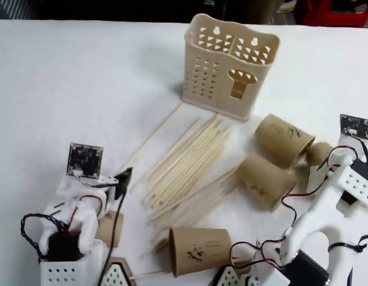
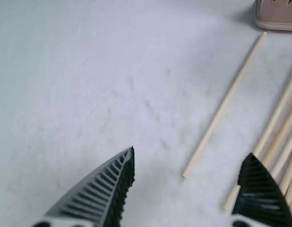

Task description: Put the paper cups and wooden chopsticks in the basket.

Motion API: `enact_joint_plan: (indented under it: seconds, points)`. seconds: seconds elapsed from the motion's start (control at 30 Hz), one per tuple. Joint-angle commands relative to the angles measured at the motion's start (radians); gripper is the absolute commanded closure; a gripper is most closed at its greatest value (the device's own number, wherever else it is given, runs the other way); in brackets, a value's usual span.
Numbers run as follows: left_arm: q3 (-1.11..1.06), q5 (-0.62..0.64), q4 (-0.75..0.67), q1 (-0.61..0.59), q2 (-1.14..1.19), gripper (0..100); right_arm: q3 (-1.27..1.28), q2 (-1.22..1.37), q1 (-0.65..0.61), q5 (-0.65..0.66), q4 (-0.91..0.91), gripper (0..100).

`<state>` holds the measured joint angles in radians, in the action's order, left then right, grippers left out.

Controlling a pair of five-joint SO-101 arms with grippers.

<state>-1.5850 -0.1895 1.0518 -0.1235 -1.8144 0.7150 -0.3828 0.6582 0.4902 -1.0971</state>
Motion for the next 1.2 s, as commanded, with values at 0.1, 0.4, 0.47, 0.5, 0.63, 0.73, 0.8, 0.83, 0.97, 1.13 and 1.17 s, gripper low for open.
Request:
enact_joint_plan:
  seconds: [0.1, 0.4, 0.47, 0.5, 0.63, 0.73, 0.8, 0.83, 0.97, 1.13, 1.17]
  points:
    - [0.008, -0.012, -0.025, -0.007, -0.010, 65, -0.077, -0.042, 0.041, 0.055, 0.012, 97.9]
    - [0.008, -0.012, -0.025, -0.007, -0.010, 65, -0.258, -0.093, 0.085, 0.184, -0.070, 97.9]
    - [0.008, -0.012, -0.025, -0.007, -0.010, 65, -0.299, -0.145, 0.082, 0.218, -0.099, 97.9]
    - [0.008, -0.012, -0.025, -0.007, -0.010, 65, -0.319, -0.174, 0.079, 0.235, -0.108, 97.9]
    - [0.008, -0.012, -0.025, -0.007, -0.010, 65, -0.382, -0.291, 0.038, 0.273, -0.113, 97.9]
    - [0.008, -0.012, -0.025, -0.007, -0.010, 65, -0.414, -0.360, -0.021, 0.264, -0.114, 97.8]
    - [0.008, -0.012, -0.025, -0.007, -0.010, 65, -0.425, -0.390, -0.074, 0.256, -0.113, 97.8]
    - [0.008, -0.012, -0.025, -0.007, -0.010, 65, -0.427, -0.404, -0.099, 0.235, -0.108, 97.8]
    - [0.008, -0.012, -0.025, -0.007, -0.010, 65, -0.456, -0.440, -0.193, 0.164, -0.065, 97.8]
    - [0.006, -0.012, -0.025, -0.007, -0.010, 65, -0.568, -0.417, -0.317, 0.106, -0.015, 97.8]
    - [0.006, -0.012, -0.025, -0.007, -0.010, 65, -0.586, -0.407, -0.344, 0.104, -0.002, 97.8]
